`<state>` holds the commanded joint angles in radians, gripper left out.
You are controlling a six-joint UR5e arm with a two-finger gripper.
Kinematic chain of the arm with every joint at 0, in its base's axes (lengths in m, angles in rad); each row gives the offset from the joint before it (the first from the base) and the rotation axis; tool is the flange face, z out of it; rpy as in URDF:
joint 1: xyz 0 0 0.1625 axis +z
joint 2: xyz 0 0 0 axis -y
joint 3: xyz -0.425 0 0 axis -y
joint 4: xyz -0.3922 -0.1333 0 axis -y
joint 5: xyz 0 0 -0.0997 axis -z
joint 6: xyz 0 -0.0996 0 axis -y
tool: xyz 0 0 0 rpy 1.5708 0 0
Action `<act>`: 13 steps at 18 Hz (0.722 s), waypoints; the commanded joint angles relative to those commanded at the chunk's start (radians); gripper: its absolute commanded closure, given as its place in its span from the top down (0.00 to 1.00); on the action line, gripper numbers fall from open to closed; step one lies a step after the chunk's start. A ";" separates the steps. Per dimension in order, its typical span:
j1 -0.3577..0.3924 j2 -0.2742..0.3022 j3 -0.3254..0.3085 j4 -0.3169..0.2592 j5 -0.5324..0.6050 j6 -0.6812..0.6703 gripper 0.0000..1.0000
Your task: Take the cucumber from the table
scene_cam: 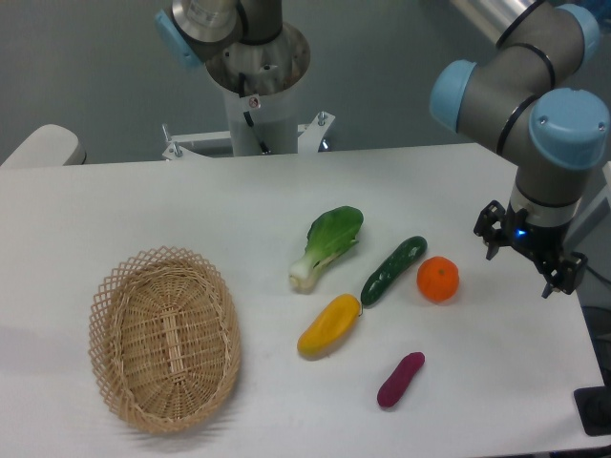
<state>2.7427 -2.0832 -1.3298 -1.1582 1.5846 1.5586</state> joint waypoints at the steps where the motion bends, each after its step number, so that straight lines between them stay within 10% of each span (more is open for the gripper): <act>1: 0.002 0.000 -0.012 0.000 0.000 -0.008 1.00; 13: 0.005 0.021 -0.150 0.012 0.000 -0.171 1.00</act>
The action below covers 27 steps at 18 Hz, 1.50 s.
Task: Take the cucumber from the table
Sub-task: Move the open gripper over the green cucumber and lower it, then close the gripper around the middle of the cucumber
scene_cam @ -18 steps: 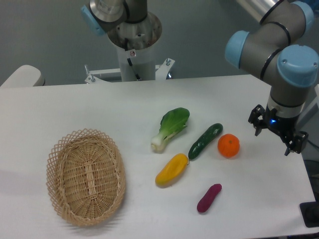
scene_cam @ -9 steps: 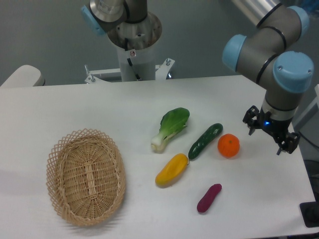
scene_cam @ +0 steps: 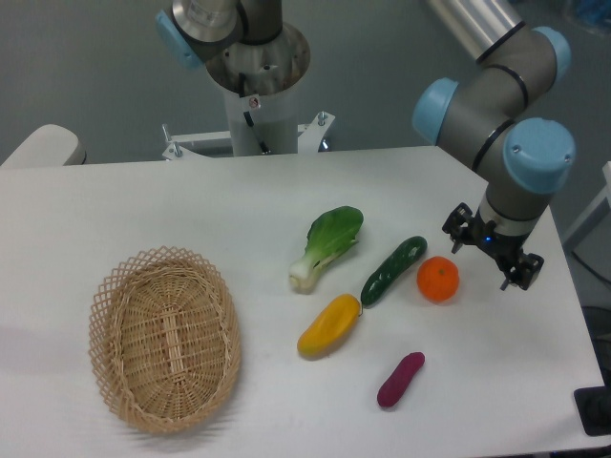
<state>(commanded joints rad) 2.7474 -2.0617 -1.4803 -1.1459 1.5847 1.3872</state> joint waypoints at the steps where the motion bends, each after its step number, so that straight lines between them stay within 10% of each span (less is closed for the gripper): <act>1: -0.009 0.009 -0.008 0.000 -0.003 -0.043 1.00; 7: -0.049 0.038 -0.148 0.156 -0.008 -0.123 1.00; 27: -0.126 0.034 -0.368 0.325 0.001 -0.114 1.00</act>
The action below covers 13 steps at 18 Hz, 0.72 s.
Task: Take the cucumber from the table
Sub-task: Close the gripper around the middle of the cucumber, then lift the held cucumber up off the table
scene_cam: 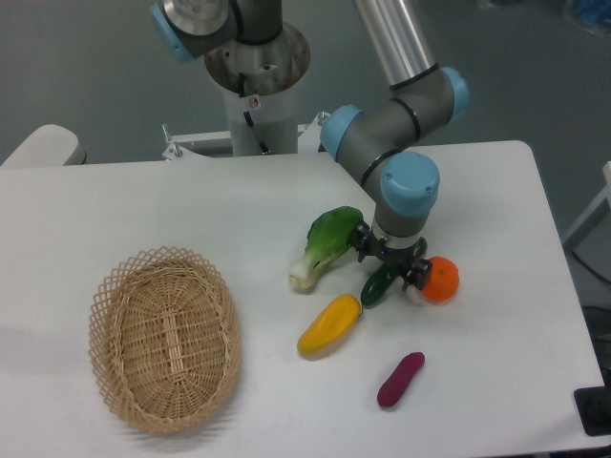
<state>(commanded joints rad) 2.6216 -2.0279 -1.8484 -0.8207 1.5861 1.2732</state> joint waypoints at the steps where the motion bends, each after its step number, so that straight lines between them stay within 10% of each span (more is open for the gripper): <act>1: 0.000 0.000 -0.002 0.002 0.000 0.000 1.00; 2: 0.000 -0.002 -0.002 0.002 0.002 0.000 0.92; 5: 0.002 -0.002 0.009 0.000 0.002 0.026 0.26; 13: 0.003 0.014 0.051 -0.014 0.003 0.038 0.13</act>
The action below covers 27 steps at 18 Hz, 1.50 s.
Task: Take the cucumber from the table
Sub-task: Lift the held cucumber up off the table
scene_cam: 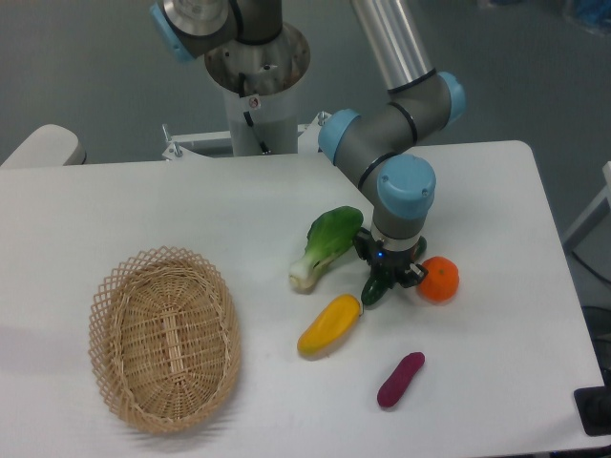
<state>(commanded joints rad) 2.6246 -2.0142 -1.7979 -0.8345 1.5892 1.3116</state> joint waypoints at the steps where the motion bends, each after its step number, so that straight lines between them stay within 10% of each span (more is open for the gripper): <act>1: -0.002 0.011 0.020 -0.006 0.000 0.002 0.14; 9: 0.015 0.074 0.294 -0.363 0.000 0.026 0.14; 27: 0.150 0.118 0.403 -0.460 -0.008 0.383 0.14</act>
<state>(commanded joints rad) 2.7750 -1.8960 -1.3944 -1.2947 1.5815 1.6950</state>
